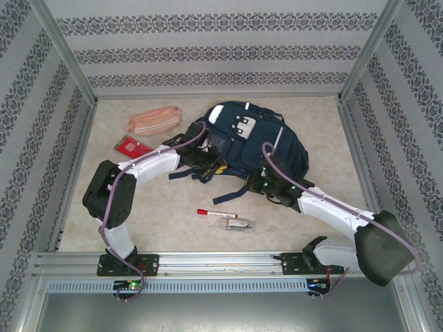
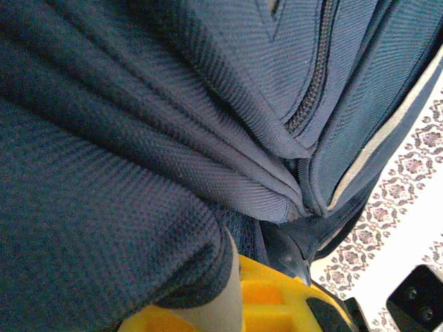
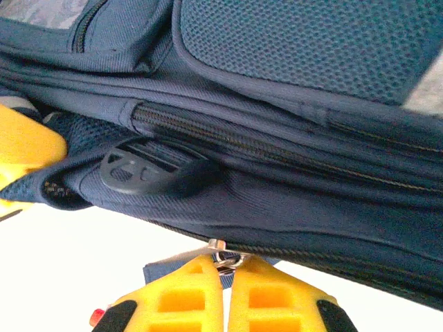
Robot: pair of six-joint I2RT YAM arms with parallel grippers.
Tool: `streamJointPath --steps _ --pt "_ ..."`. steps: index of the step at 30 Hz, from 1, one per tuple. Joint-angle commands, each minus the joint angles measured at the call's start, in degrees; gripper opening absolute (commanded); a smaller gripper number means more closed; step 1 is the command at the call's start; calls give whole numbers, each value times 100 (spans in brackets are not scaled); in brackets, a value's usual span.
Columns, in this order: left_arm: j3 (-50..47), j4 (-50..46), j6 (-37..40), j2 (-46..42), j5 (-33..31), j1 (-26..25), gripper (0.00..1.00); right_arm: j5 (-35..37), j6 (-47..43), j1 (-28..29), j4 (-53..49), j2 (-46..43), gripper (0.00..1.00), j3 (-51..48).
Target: Pack books, pencil case, and school supplies into a backpack
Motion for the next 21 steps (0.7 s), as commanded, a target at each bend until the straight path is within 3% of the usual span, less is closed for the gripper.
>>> streamJointPath --steps 1,9,12,14,16,19,21 --pt "-77 -191 171 -383 128 96 0 -409 -453 -314 -744 -255 5 -181" --pt "-68 -342 591 -213 248 362 0 -1304 -700 -1427 -1191 -622 6 -532" --pt "88 -725 947 -97 126 432 0 -1896 -869 -1645 -1367 -641 14 -467" --pt "107 -775 962 -88 99 430 0 -2187 -887 -1521 -1393 -718 20 -404" --pt "19 -590 781 -134 226 435 0 -2028 -697 -1082 -1380 -860 23 -322" --pt "-182 -333 529 -280 264 423 0 -1145 -179 -52 -1074 -1055 37 -221" --pt "-265 -232 423 -313 361 424 0 -461 66 503 -869 -1073 41 -123"
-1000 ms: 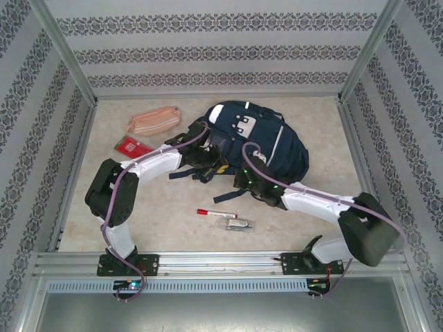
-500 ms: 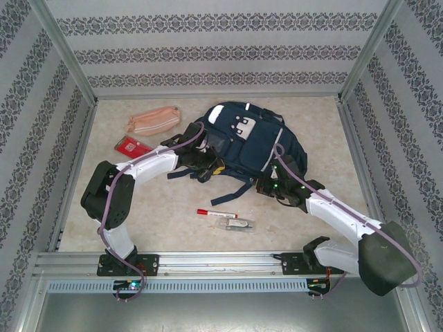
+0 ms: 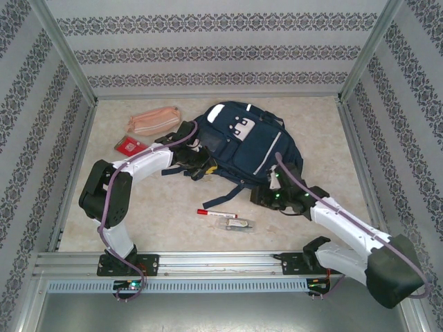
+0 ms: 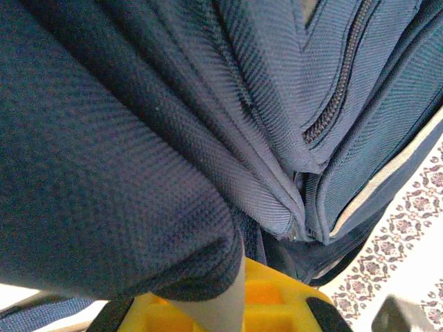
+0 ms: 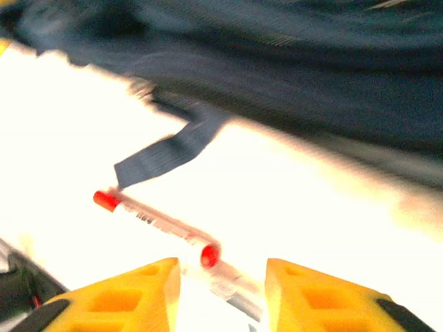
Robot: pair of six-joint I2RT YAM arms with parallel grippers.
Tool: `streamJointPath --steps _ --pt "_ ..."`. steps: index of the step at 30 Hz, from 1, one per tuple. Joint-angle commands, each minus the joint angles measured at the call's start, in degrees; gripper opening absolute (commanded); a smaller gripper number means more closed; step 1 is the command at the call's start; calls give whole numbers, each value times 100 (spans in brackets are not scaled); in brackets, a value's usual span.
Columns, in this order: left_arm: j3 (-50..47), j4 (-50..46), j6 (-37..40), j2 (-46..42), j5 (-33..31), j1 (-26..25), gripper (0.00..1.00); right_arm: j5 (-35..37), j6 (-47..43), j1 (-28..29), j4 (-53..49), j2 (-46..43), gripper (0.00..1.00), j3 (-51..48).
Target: Pack books, pencil case, and school supplies into a backpack
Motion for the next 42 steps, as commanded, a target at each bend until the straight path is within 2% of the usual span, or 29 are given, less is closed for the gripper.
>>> streamJointPath --steps 1,4,10,20,24,32,37,40,42 --pt "-147 295 -212 -234 416 27 0 1113 466 680 346 -38 43 315" --pt "-279 473 -406 -294 532 3 0 1965 506 880 359 180 45 456" --pt "-248 406 -401 -297 601 -30 0 2372 138 919 833 798 43 580" --pt "-378 530 -517 -376 744 -70 0 2430 -251 973 1937 1734 31 516" --pt "-361 554 -517 -415 686 -111 0 2472 -362 1009 1995 2156 27 808" --pt "-377 462 -357 -421 706 -86 0 3272 -145 1180 1434 2078 3 925" --pt "-267 118 104 -260 619 92 0 2790 -80 1093 806 1547 0 644" --pt "-285 -88 498 -251 288 192 0 1941 -247 692 48 1419 0 668" --pt "-238 -246 757 -192 96 261 0 1657 -374 440 -649 1346 0 773"
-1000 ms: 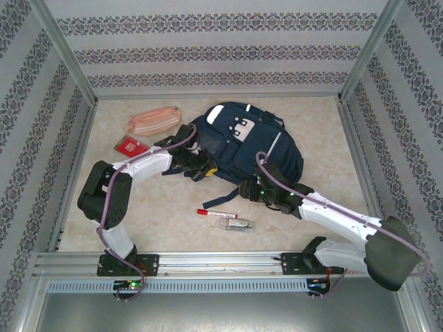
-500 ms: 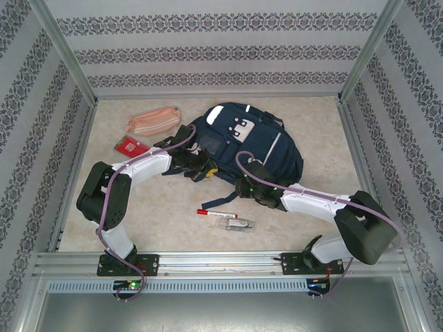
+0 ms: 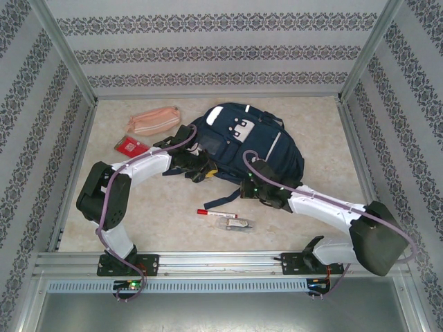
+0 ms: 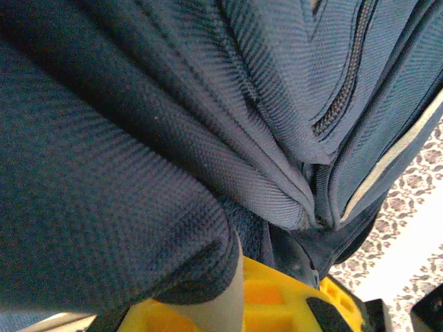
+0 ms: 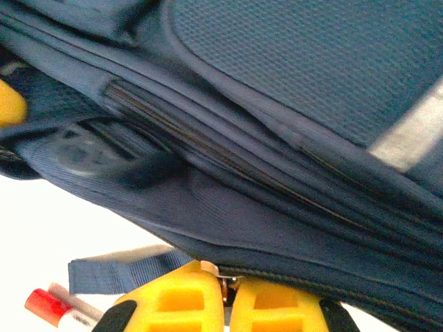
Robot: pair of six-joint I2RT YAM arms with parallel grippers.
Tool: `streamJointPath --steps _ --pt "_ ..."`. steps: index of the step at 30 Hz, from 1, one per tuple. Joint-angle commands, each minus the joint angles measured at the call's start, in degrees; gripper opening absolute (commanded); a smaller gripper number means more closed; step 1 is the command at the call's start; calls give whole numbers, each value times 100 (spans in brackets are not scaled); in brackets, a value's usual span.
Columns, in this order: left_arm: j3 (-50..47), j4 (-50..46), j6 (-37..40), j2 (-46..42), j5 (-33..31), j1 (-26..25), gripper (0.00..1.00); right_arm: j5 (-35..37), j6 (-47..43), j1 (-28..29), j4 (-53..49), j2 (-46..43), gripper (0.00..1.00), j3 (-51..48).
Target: Pack books, pencil case, and school supplies into a backpack
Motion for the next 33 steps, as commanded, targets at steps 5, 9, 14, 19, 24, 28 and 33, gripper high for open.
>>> streamJointPath --steps 5,9,14,19,24,28,33 --pt "581 -1067 1301 288 -465 385 0 -568 -451 -811 -2735 -509 0 305" --pt "1137 -1429 1894 659 -697 419 0 -736 -785 -1385 -3305 -709 0 332" --pt "2079 -2002 2688 1328 -609 412 0 -1628 -1201 -1468 -3354 -523 0 406" --pt "3443 -2550 3132 2182 -688 399 7 -2421 -1318 -804 -3217 -116 0 765" --pt "4966 -3240 3269 3156 -803 402 43 -2677 -997 -248 -2425 421 0 1369" --pt "5133 -3473 3200 3133 -731 399 45 -2565 -671 -243 -1919 909 0 1699" --pt "3733 -3559 2987 1808 -1914 413 52 -2705 -657 -183 -1545 1398 0 1990"
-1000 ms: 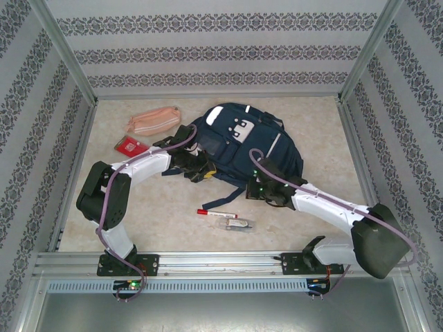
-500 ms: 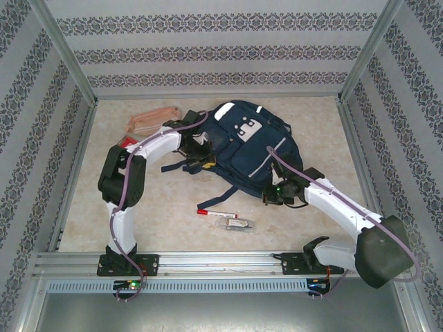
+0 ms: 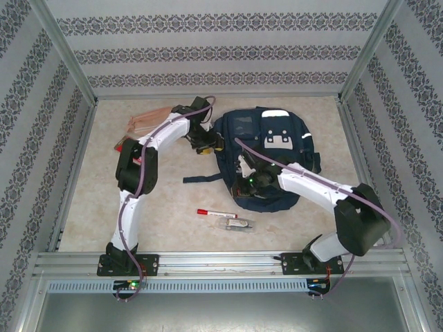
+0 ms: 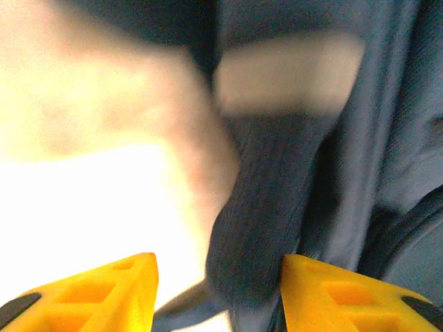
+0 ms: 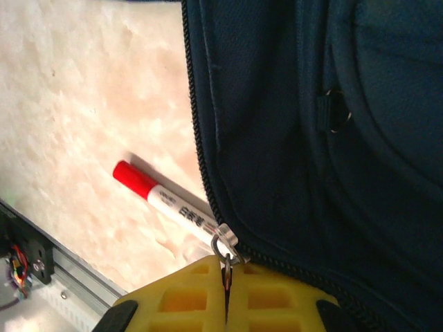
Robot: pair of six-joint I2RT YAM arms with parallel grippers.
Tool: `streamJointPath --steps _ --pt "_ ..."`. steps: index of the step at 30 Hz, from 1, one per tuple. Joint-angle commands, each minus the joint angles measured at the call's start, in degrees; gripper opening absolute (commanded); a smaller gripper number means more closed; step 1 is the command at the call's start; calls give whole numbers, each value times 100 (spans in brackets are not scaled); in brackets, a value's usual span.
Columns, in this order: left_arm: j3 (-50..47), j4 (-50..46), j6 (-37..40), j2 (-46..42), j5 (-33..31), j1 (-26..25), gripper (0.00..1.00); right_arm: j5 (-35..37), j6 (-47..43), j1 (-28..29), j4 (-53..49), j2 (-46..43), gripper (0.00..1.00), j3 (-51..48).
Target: Pack books, pencil case, and school supplies into a backpack
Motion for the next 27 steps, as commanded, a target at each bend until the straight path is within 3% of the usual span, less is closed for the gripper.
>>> streamJointPath --steps 1,7,11,21,27 --pt "-822 -447 -144 -1083 -755 89 53 -218 48 116 374 235 0 343" --pt "-2798 982 -1341 -2123 328 -6 54 -733 29 160 720 494 0 538" --pt "-3298 1873 -2074 -2227 705 -225 55 -939 111 210 870 536 0 539" --pt "-4322 3916 -3757 -2299 182 -718 54 -1181 403 218 1179 642 0 350" --pt "-4489 4087 -3821 -2238 -9 -776 52 -1127 293 196 935 579 0 351"
